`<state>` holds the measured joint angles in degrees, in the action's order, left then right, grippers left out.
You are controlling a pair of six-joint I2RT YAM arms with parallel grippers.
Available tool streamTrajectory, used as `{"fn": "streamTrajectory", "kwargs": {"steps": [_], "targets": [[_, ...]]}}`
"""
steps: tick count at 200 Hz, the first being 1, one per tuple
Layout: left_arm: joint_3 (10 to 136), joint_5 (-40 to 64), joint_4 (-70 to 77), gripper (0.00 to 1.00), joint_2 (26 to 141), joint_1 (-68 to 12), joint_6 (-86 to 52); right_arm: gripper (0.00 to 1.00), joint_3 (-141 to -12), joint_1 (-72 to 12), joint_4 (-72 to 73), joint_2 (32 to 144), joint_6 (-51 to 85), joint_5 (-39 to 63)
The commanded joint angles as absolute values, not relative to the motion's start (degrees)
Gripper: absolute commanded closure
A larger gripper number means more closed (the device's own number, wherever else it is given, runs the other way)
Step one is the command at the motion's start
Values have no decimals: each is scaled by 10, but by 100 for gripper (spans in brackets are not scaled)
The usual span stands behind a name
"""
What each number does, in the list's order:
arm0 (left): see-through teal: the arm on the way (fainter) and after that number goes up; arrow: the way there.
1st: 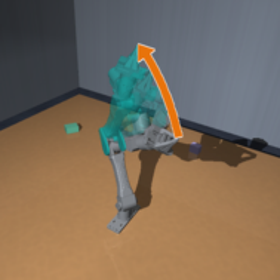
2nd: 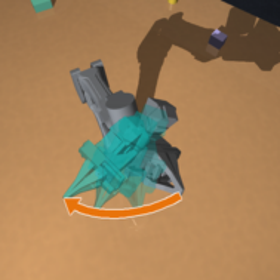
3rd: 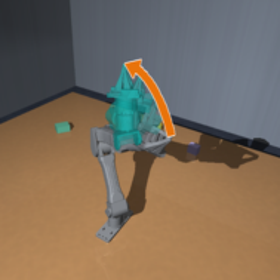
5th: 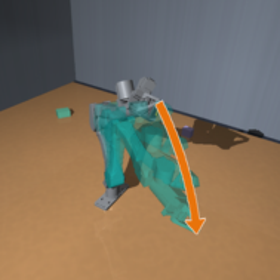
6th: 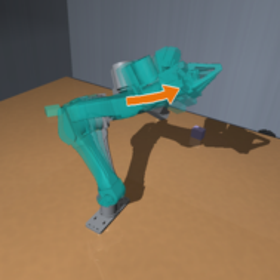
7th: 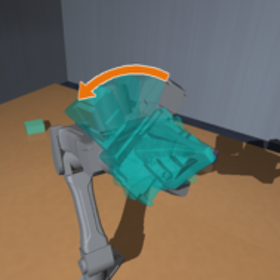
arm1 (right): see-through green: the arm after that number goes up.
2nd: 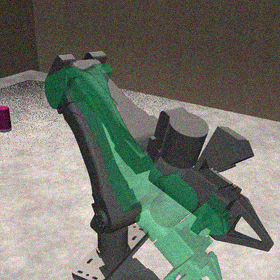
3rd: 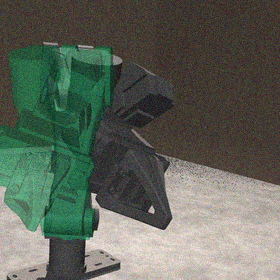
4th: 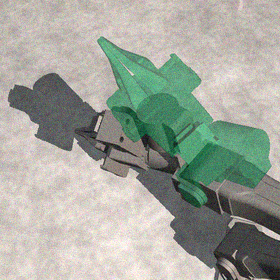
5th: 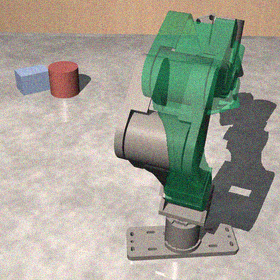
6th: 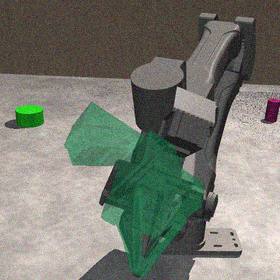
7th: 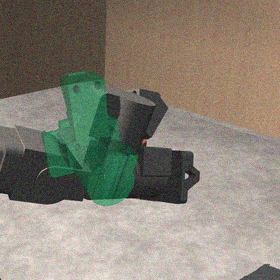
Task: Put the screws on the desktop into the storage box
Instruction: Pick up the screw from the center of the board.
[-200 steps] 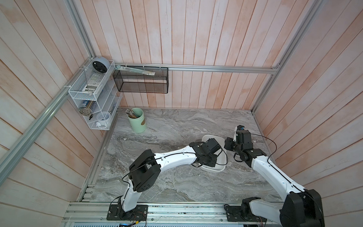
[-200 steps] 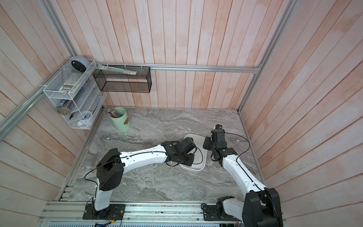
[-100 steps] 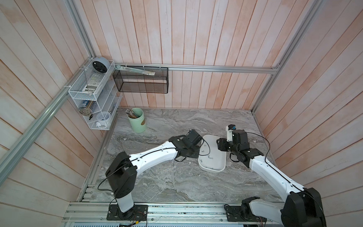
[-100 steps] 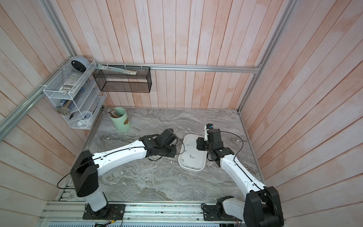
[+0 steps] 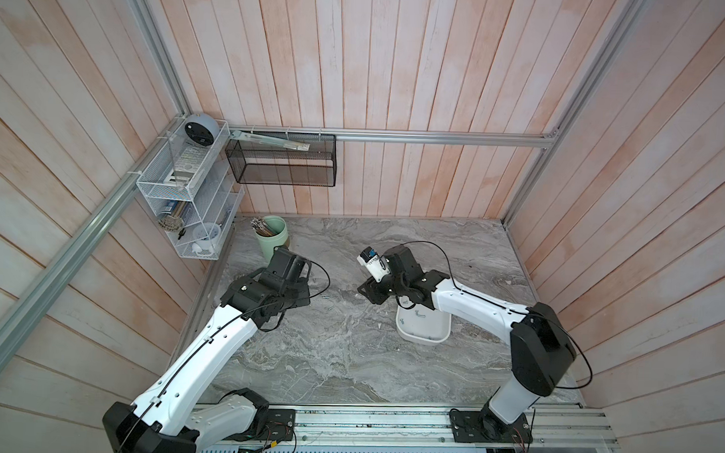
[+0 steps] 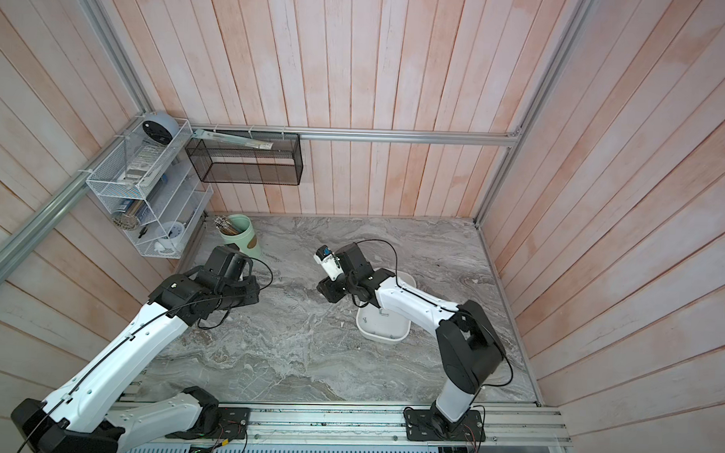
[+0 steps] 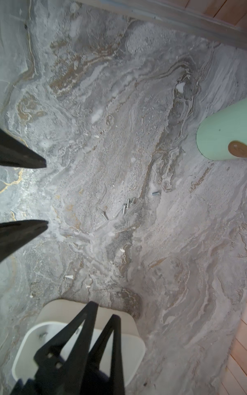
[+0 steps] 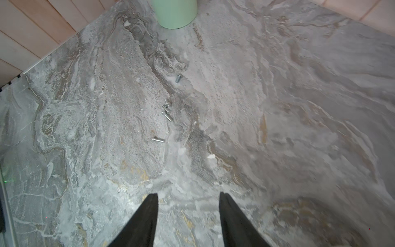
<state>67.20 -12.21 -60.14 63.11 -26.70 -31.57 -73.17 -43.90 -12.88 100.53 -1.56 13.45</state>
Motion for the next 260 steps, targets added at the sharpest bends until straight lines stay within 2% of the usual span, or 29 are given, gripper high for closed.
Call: {"fn": "streamTrajectory", "kwargs": {"steps": [1,29,59,77,151,205,260], "targets": [[656,-153,-640,55,608,-263,-283,48,-797,-456,-204,1066,-78,173],[626,-168,-629,55,587,-263,-260,52,-899,-469,-296,1158,-123,200],[606,-161,-595,55,572,-263,-250,53,-949,-484,-322,1215,-176,203],[576,-163,-562,51,564,-263,-250,53,-965,-489,-325,1234,-199,204],[574,-171,-563,50,573,-258,-250,52,-990,-501,-337,1279,-333,175],[573,-172,-563,50,570,-252,-249,52,-1046,-504,-353,1331,-353,160],[574,-177,-564,50,572,-249,-249,57,-1099,-504,-386,1373,-354,169]]}}
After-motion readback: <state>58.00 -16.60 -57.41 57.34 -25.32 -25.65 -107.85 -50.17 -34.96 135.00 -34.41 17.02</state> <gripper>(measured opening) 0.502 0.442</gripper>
